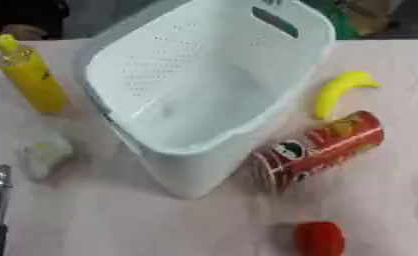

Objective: Pick up objects on the table and place them in the box.

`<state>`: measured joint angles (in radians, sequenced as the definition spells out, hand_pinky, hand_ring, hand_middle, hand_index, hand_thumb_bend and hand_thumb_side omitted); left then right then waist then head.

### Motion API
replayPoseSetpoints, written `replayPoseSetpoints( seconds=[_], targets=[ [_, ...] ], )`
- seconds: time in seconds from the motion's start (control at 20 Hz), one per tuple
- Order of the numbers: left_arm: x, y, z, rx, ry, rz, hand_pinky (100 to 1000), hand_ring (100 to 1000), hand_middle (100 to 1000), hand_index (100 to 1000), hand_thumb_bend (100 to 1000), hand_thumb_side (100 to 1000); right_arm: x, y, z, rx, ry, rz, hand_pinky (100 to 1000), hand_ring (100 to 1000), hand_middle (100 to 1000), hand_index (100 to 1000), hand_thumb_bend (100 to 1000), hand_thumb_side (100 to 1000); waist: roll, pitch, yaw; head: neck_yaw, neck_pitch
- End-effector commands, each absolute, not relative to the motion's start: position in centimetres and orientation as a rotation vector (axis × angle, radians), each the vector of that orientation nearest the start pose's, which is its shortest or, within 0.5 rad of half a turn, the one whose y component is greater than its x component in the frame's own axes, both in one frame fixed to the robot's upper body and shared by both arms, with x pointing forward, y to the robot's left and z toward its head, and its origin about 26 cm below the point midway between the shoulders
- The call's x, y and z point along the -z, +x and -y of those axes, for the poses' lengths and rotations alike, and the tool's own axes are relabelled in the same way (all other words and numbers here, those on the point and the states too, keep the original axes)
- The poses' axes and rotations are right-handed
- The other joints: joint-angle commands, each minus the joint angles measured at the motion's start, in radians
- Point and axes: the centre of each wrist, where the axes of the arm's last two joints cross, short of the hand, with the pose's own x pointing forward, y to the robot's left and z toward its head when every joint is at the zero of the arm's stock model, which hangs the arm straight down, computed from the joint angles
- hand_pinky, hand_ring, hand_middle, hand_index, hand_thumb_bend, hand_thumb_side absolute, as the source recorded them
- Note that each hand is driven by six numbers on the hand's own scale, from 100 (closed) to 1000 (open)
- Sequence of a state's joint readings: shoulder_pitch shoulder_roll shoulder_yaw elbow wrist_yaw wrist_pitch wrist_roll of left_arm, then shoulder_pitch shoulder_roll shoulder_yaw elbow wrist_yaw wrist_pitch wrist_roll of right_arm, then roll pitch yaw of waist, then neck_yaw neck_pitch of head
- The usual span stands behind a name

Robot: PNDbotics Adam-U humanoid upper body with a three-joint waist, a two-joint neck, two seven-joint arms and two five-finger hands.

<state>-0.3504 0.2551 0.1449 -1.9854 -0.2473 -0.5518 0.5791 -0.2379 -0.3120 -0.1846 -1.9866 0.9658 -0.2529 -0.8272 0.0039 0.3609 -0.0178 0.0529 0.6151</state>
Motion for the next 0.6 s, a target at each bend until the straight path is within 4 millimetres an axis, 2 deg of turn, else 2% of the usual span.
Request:
replayPoseSetpoints(
  seconds=[0.05, 0.5, 0.6],
  targets=[
    [-22.2, 30.3, -27.9, 0.359, -0.575, -3.161, 808, 850, 836, 884, 278, 1000, -20.0, 29.0, 31.1, -0.003, 1.746, -2.643, 832, 781, 620, 787, 100, 857, -0.002, -0.011, 0.002, 0.001, 0.006],
    [-22.2, 30.3, -27.9, 0.356, -0.582, -3.162, 809, 851, 837, 884, 277, 1000, -20.4, 28.8, 31.8, 0.059, 1.774, -2.614, 832, 788, 629, 797, 100, 867, -0.009, -0.005, 0.002, -0.002, -0.031],
    [-22.2, 30.3, -28.0, 0.351, -0.586, -3.162, 809, 850, 837, 884, 278, 1000, -21.3, 28.6, 32.7, 0.187, 1.825, -2.568, 836, 803, 662, 825, 100, 888, -0.012, -0.007, 0.004, -0.004, -0.037]
  ],
)
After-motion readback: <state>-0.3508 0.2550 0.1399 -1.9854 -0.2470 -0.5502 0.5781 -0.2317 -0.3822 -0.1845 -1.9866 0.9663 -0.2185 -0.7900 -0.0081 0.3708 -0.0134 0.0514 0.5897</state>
